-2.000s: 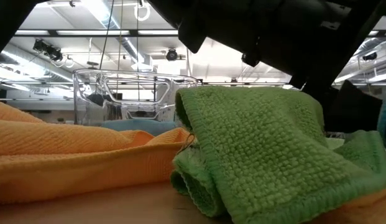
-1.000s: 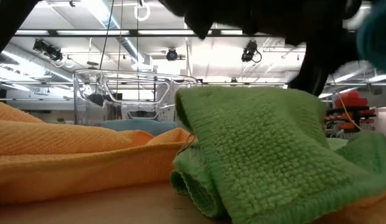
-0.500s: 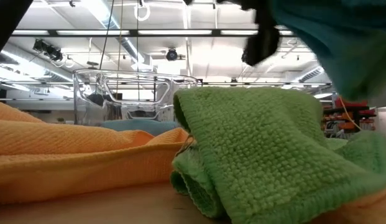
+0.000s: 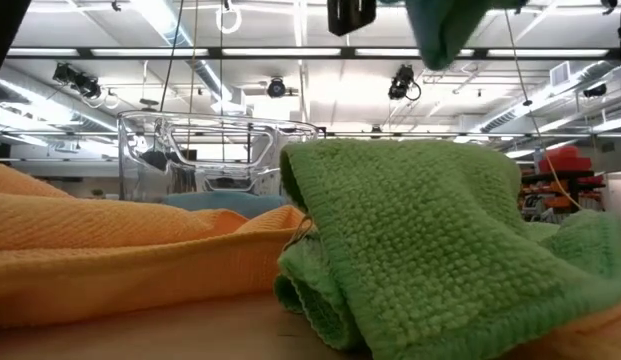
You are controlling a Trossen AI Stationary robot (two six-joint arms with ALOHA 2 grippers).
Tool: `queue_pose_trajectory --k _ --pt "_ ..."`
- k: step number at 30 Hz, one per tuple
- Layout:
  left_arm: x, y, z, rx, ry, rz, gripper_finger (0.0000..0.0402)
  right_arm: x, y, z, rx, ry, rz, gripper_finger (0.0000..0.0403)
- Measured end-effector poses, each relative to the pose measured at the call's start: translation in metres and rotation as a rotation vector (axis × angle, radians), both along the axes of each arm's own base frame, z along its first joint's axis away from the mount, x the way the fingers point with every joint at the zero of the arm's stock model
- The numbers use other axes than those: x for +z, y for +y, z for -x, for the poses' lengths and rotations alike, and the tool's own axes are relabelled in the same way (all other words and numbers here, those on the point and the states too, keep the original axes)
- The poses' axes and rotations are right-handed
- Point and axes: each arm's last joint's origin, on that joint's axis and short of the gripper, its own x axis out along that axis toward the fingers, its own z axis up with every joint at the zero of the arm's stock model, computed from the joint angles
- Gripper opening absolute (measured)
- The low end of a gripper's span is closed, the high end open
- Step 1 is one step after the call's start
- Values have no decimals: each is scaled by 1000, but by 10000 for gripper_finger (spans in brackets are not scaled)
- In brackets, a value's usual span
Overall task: Fold microfiber towels
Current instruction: Put the blue towel into the transparent bin
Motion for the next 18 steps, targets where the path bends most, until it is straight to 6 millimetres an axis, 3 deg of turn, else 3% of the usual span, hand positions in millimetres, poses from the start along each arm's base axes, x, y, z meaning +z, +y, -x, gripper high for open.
queue_pose_trajectory --k 12,18 --pt "44 35 52 0 51 -82 38 0 -1 0 0 -9 19 259" --pt "42 45 67 -38 128 -168 24 0 -1 -1 -3 -13 29 259"
